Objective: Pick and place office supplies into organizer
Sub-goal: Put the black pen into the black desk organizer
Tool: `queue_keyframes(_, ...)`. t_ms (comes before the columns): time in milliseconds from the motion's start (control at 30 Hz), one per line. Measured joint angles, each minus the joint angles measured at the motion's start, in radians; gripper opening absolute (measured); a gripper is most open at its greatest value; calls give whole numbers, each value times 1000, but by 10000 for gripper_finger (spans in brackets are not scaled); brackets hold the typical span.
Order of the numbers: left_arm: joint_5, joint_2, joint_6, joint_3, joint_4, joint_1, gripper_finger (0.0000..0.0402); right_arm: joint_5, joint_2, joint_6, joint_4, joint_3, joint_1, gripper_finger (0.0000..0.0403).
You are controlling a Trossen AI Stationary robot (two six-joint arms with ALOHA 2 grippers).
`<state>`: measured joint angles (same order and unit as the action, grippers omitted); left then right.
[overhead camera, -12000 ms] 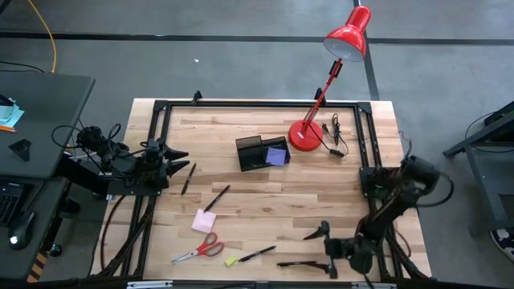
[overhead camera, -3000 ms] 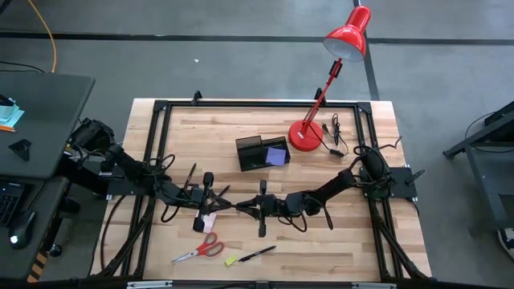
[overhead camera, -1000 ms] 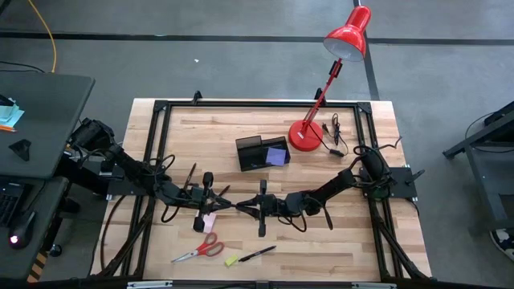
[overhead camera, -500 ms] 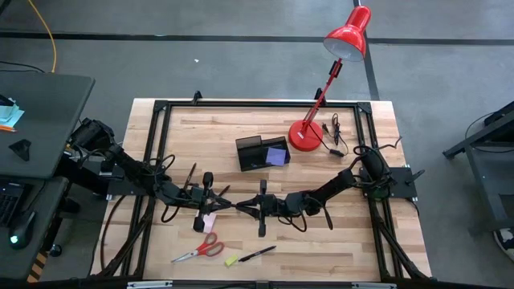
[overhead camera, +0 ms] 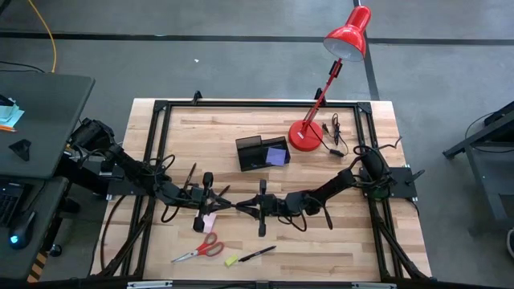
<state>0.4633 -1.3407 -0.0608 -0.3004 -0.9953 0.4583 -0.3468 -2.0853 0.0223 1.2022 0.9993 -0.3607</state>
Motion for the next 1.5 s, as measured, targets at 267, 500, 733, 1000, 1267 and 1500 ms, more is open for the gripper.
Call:
queue_keyframes(267,0,0,0,0,1,0,39,3,0,0,0,0,0,32)
queue_keyframes(500,-13,0,0,0,3,0,20,11,0,0,-1,0,0,27)
queue_keyframes(733,-22,0,0,0,3,0,32,21,0,-1,4,0,0,32)
queue_keyframes(1000,-26,0,0,0,3,0,21,15,0,-4,6,0,0,48)
queue_keyframes(1267,24,0,0,0,9,0,25,-73,0,-2,-11,1,1,76)
queue_keyframes(1500,72,0,1,0,10,0,23,-97,0,-5,-32,1,-2,113)
